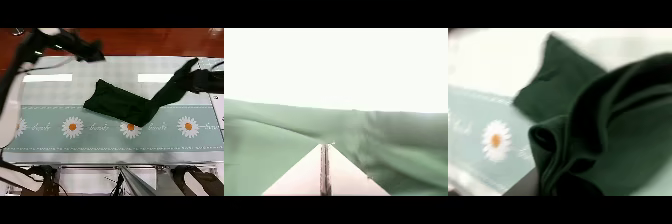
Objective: Fold the shirts.
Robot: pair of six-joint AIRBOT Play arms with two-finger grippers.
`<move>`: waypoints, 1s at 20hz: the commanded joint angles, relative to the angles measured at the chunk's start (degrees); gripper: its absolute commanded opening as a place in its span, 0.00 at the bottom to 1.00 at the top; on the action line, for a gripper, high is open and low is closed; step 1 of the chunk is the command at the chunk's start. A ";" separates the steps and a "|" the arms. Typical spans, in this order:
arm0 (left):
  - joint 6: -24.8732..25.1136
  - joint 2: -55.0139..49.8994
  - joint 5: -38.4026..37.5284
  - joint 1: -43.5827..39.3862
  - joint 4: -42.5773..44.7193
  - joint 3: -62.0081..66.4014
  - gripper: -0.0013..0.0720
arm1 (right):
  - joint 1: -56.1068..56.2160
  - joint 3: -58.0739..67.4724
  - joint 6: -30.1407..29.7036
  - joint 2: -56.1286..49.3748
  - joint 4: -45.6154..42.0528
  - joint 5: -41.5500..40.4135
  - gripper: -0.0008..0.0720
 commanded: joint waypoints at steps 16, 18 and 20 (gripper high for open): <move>10.75 58.38 14.16 10.58 -4.20 -65.37 0.04 | 34.58 33.18 6.34 -56.94 1.77 -12.11 0.87; 10.84 56.72 14.69 10.64 -4.13 -67.41 0.04 | 30.71 34.25 7.48 -55.17 1.20 -7.26 0.87; 11.47 55.19 14.56 10.62 -4.13 -67.80 0.04 | 23.50 34.56 7.76 -49.99 -1.53 1.05 0.87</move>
